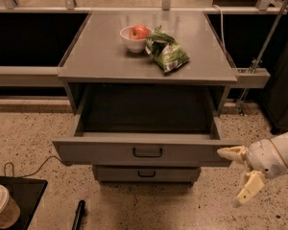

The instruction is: Close top drawer

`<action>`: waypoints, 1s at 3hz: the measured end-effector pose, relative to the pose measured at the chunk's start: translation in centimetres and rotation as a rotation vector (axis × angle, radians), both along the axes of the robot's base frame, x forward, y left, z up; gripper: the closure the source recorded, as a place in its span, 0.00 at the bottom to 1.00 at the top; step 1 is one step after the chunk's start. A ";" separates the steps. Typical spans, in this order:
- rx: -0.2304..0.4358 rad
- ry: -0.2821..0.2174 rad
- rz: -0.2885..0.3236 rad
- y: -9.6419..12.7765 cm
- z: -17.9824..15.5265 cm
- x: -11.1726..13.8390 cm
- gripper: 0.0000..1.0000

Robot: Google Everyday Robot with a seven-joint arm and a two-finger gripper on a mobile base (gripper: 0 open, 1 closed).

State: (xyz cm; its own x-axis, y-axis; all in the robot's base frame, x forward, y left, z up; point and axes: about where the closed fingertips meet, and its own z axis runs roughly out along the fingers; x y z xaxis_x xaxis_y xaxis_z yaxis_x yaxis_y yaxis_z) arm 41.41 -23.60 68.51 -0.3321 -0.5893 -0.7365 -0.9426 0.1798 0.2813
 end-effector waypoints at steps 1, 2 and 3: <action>0.128 0.081 -0.003 3.0 -4.9 1.8 0.00; 0.233 0.117 -0.017 6.6 -8.4 4.8 0.00; 0.305 0.077 -0.032 9.7 -8.4 8.4 0.00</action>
Offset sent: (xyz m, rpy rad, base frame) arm 0.0867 0.1042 -0.1239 0.3572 0.1563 -0.0424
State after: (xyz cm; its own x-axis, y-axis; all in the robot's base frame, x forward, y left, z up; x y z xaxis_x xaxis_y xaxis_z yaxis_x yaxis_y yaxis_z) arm 49.83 -13.94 60.13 -0.4083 -0.3333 -0.8498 -0.9118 0.1052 0.3968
